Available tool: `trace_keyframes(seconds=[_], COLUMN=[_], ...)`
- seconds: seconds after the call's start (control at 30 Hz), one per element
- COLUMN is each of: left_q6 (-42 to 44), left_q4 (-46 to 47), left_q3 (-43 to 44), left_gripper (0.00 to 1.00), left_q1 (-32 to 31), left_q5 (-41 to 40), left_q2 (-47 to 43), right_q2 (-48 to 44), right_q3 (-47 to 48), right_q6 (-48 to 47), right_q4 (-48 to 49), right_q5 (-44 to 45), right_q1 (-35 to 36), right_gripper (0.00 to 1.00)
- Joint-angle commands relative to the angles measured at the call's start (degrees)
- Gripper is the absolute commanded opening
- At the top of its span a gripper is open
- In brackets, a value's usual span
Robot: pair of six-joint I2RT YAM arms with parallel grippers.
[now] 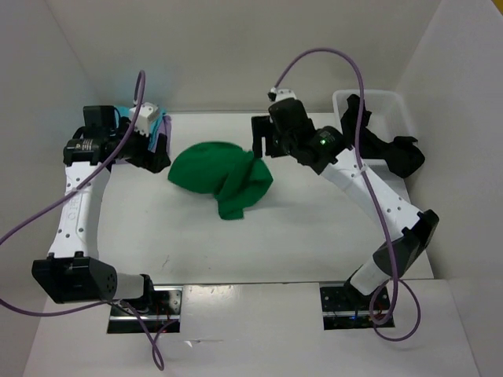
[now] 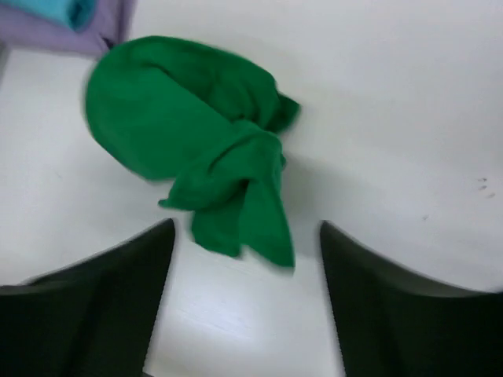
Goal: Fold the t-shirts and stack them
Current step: Move the tshirt to the center of the board, then flatten out the tshirt
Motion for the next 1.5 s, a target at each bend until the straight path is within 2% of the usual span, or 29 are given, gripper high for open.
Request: trace_keyframes(seconds=[0.0,0.1,0.23,0.33,0.43,0.6,0.7,0.83,0.97,1.03,1.07,1.1,1.17,1.2,1.23,1.3,1.37,1.43,1.47], left_q6=[0.96,2.8,9.38,10.46,8.7,5.9,4.04,2.72,2.72,3.34,3.94,3.95,4.99,5.01,5.01,5.01,5.01,4.48,4.48], left_q4=[0.85,0.32,-1.61,0.39,5.92,14.2,17.45,20.8,23.34,22.83,22.3,20.64,19.49,18.78,18.78,17.12,15.36,12.37,11.67], left_q3=[-1.36,-2.67,-6.62,-13.73,-20.05,-25.35,-24.83,-24.13,-22.98,-21.67,-21.05,-19.65,-19.02,-18.15,-17.62,-16.57,-14.01,-6.05,-2.45], left_gripper=[1.0,1.0,1.0,1.0,1.0,1.0,1.0,1.0,1.0,1.0,0.87,0.69,0.35,0.0,0.0,0.0,0.0,0.0,0.0], left_q1=[0.04,0.04,-6.27,-14.35,-14.37,-14.37,-12.54,-11.82,-11.82,-11.82,-11.82,-11.82,-11.82,-11.82,-11.82,-11.82,-11.3,-8.84,-8.84], left_q5=[2.03,3.87,0.11,-10.31,-15.35,-23.16,-25.12,-21.01,-17.31,-14.95,-13.62,-12.13,-8.36,-7.64,-7.63,-7.63,-8.16,-7.2,-7.19], left_q2=[-0.86,-0.33,1.42,3.27,5.64,12.39,16.8,19.61,23.73,25.85,27.95,28.93,30.77,30.78,30.78,29.21,23.69,18.42,13.08], right_q2=[-8.44,-11.6,-12.84,-9.6,-3.46,5.95,12.54,20.36,24.05,26.35,27.4,28.89,28.91,27.86,26.81,24.09,18.99,13.39,11.61], right_q3=[-10.12,-17.52,-24.04,-30.18,-30.73,-23.8,-17.65,-12.55,-11.84,-9.74,-9.73,-9.03,-9.03,-9.03,-9.63,-10.43,-10.43,-10.43,-11.3], right_q6=[4.52,7.51,9.8,11.91,12.44,10.43,9.71,8.66,9.18,9.19,9.19,9.19,9.71,9.71,10.24,10.24,9.72,7.96,7.26], right_q4=[3.48,4.09,5.85,9.62,13.05,16.92,17.45,15.96,16.49,16.49,15.79,15.79,15.26,15.78,15.78,15.78,14.3,12.28,11.75], right_q5=[-0.54,-0.54,-1.93,-7.2,-7.22,-7.74,-9.16,-10.21,-9.69,-9.69,-10.47,-11.0,-11.53,-11.53,-11.53,-10.31,-8.81,-8.19,-9.32], right_q1=[-1.26,-2.93,-2.94,-1.98,0.57,1.19,1.19,1.19,1.19,1.19,0.67,0.66,-0.12,-0.74,-0.74,-1.36,-1.88,-1.88,-1.88], right_gripper=[0.85,0.91,0.91,0.85,0.84,0.84,0.84,0.87,0.89,0.83,0.76,0.53,0.28,0.16,0.0,0.0,0.0,0.0,0.0])
